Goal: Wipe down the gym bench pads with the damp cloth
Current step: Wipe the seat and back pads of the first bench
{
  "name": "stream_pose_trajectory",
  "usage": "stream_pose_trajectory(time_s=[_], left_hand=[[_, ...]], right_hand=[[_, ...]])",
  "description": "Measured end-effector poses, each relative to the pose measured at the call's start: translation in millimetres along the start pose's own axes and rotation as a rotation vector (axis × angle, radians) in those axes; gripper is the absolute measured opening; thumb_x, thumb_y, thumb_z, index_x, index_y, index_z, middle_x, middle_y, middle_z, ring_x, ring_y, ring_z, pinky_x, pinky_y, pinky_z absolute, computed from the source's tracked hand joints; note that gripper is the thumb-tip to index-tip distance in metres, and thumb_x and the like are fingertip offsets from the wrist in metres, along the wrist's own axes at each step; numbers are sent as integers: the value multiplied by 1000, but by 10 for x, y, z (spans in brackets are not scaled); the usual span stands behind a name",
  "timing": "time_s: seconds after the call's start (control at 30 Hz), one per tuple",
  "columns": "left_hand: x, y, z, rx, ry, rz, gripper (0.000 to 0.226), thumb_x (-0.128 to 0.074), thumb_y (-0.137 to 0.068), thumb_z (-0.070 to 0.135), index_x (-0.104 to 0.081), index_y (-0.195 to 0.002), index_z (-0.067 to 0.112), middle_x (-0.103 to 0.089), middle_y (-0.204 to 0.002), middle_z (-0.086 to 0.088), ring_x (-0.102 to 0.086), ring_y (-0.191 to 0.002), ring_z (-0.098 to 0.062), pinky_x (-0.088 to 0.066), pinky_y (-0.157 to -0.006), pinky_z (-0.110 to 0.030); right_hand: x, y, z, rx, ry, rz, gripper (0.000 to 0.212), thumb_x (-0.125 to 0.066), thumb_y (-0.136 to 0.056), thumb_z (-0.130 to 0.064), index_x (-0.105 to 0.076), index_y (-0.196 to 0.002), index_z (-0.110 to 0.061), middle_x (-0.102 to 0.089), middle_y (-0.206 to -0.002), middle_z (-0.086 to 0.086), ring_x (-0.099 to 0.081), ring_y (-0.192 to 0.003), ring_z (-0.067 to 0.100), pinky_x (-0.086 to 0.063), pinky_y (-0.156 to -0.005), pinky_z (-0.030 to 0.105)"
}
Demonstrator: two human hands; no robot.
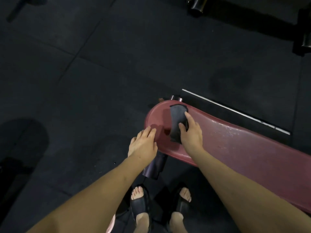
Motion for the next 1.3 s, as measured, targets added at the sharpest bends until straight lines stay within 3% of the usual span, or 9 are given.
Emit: stream_pose_trajectory(time_s=[0.1, 0.17, 0.3, 0.37, 0.6, 0.77, 0.9, 1.07, 1.3], left_hand=[[-105, -243, -45, 47, -13, -30, 69, -43, -108, 39, -8, -165, 24, -1, -173, 3, -9, -158, -23, -21, -126, -45], [-181, -386, -83, 83, -15, -63, 79, -48, -106, 45, 0, -165, 22, 9, -173, 3, -3, -159, -22, -18, -128, -45], [-277, -624, -128, 146, -56, -135, 92, -52, -103, 48, 13, -163, 21, 20, -170, 6, 7, -159, -20, -9, -129, -48], [-336, -657, -141, 163, -82, -145, 92, -51, -104, 46, 17, -162, 23, 25, -169, 8, 7, -159, -19, -6, -129, -49], [-384, -676, -221, 164, -72, -135, 93, -53, -102, 48, 16, -161, 31, 25, -167, 15, -3, -159, -17, -6, -128, -51], [-452, -671, -245, 167, -49, -125, 94, -53, -102, 50, 19, -160, 35, 27, -166, 18, -18, -157, -14, -10, -128, -52], [-443, -664, -253, 166, -38, -119, 94, -52, -102, 50, 22, -158, 38, 25, -166, 19, -28, -153, -13, -7, -128, -51], [-390, -655, -226, 157, -105, -128, 90, -48, -102, 54, 20, -159, 37, 29, -165, 20, -37, -148, -14, -11, -127, -52], [-338, -630, -186, 159, -109, -131, 89, -47, -104, 53, 19, -160, 35, 30, -164, 19, -51, -134, -13, -17, -126, -52]], right_hand=[[-59, -196, 86, 73, 350, -58, 62, -58, -99, -50, -32, -153, -36, -37, -139, 7, -51, -122, 29, -52, -97, 47], [-33, -292, 96, 243, 560, 48, 66, -62, -94, -55, -39, -148, -26, -34, -148, 12, -41, -133, 33, -45, -107, 49], [-147, -521, 76, 578, 642, 8, 74, -49, -101, -51, -24, -158, -12, -13, -170, 11, -7, -158, 30, -17, -127, 51], [-274, -584, 161, 645, 655, -65, 74, -34, -107, -51, -12, -163, -9, -7, -172, 12, -1, -159, 28, -15, -128, 51], [-367, -563, 429, 468, 689, -41, 68, -22, -109, -44, 8, -162, -12, 13, -171, 6, 15, -157, 22, -9, -129, 45], [-665, -576, 61, 433, 509, 58, 63, -32, -110, -30, -8, -163, -7, -2, -172, 13, 9, -158, 30, -7, -129, 51], [-868, -639, -219, 442, 569, 130, 63, -34, -107, -33, -15, -163, -13, -13, -171, 11, -3, -159, 29, -9, -128, 50], [-627, -697, 60, 566, 608, 82, 54, -29, -110, -32, -23, -162, -19, -24, -168, 4, -10, -158, 22, -12, -128, 47], [-304, -570, 469, 420, 543, 77, 55, -34, -109, -40, -22, -162, -30, -10, -172, 3, 1, -159, 24, -13, -128, 50]])
Point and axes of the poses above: each hand's wrist, its own y-axis away from the middle knuckle, its own x-axis out of the back of the hand, z = x × y, the point moved 4 cm from there along -y, towards the middle knuckle
